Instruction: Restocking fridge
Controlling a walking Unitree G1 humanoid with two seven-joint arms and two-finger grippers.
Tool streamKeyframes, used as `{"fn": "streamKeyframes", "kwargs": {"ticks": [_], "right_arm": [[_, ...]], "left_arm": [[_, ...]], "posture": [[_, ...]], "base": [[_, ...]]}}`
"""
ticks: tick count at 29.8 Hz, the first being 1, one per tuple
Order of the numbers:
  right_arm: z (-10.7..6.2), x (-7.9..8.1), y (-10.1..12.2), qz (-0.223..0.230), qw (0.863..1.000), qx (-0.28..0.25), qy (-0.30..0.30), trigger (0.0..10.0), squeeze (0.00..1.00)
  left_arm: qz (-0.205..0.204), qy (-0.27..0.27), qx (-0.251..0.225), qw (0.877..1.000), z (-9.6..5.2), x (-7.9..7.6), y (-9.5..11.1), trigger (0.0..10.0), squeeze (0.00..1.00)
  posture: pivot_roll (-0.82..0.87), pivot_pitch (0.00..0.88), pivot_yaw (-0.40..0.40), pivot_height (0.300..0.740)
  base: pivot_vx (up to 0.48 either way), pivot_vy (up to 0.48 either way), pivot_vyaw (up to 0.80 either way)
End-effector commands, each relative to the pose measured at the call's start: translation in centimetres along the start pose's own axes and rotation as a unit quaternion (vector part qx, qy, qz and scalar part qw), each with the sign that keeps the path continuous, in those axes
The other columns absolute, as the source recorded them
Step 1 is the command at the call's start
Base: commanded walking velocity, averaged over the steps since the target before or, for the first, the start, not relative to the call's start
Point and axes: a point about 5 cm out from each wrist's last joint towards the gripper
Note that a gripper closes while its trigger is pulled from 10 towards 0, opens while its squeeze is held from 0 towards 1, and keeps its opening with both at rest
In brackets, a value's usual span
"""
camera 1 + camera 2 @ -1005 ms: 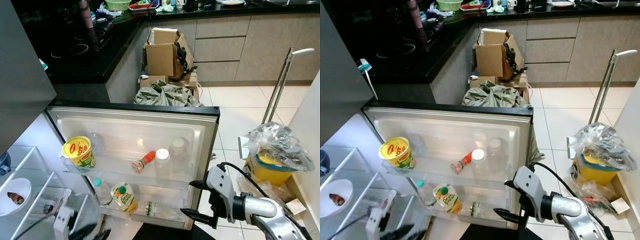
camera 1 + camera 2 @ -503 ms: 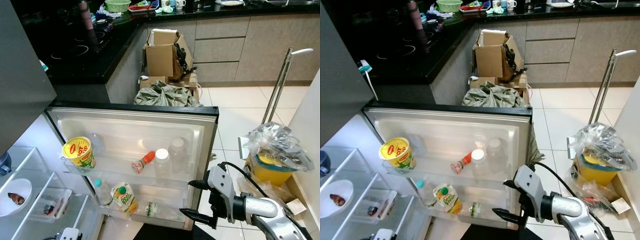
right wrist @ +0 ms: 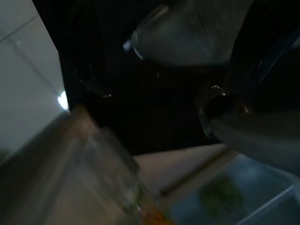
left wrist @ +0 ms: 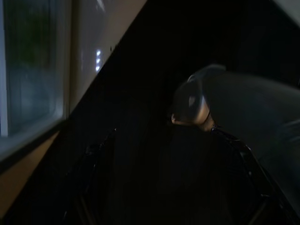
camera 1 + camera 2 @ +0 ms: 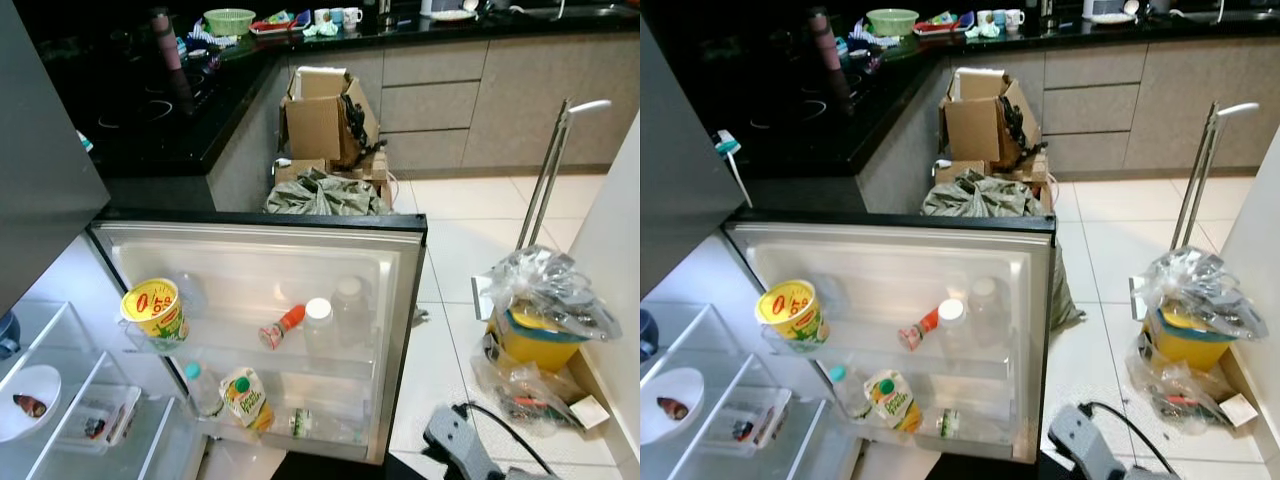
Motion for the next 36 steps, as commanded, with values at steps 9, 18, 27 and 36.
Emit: {"fn": "streamKeyframes", "kwargs": {"ticks": [9,18,27,36], "right_arm": [[0.6,3.8,-7.5,0.126,0.978,0.143,-0.082,10.0,0.00],[0.7,8.3,-10.9,0.175,0.949,0.247,-0.091,10.0,0.00],[2.9,4.7,-6.7,0.052,0.970,0.222,-0.081,10.0,0.00],[3.5,0.6,-3.1,-0.012,0.973,0.204,-0.110,10.0,0.00]], "left_arm": [[0.002,0.015,0.016,1.000,0.2,-0.3,-0.5,10.0,0.00],[-0.030,0.055,-0.002,0.998,0.5,-0.1,0.5,10.0,0.00],[0.012,0.065,-0.041,0.997,1.9,-1.8,4.2,10.0,0.00],[0.025,0.059,-0.041,0.997,2.9,-4.3,4.1,10.0,0.00]], "posture": [[-0.17,0.029,0.079,0.740],[-0.17,0.002,0.057,0.740],[-0.09,0.000,-0.051,0.740],[-0.03,0.000,-0.074,0.740]], "base": [[0.000,0.000,0.00],[0.000,0.000,0.00],[0.000,0.000,0.00],[0.000,0.000,0.00]]}}
Point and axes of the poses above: a point about 5 cm out from each wrist's last joint towards the gripper, its own z axis pointing out of the wrist towards the gripper, its own y axis along the axis of the wrist's last joint, x = y × z, and after that the axes turned 4 degrees about -z, right-handed
